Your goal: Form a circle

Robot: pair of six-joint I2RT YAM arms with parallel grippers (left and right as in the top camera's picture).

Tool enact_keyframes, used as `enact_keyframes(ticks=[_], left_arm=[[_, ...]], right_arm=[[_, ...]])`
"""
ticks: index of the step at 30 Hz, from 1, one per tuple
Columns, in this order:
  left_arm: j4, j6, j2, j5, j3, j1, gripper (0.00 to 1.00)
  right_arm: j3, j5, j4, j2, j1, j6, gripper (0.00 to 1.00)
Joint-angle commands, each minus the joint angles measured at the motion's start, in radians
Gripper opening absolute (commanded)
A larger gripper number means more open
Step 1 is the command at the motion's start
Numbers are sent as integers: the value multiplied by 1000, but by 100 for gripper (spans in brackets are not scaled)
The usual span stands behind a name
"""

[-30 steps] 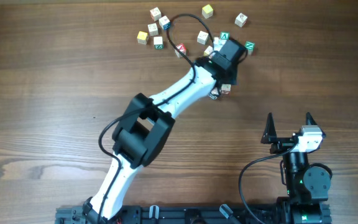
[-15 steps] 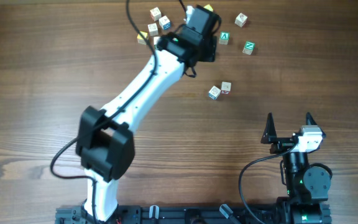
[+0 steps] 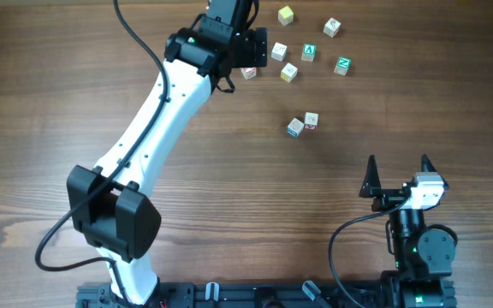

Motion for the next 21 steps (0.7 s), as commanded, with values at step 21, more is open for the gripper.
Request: enact_keyframes(ticks=[21], left_arm=[[-13, 9, -23, -9, 18, 3, 100]], right_arm=[[-1, -16, 4, -9, 4, -17, 99]])
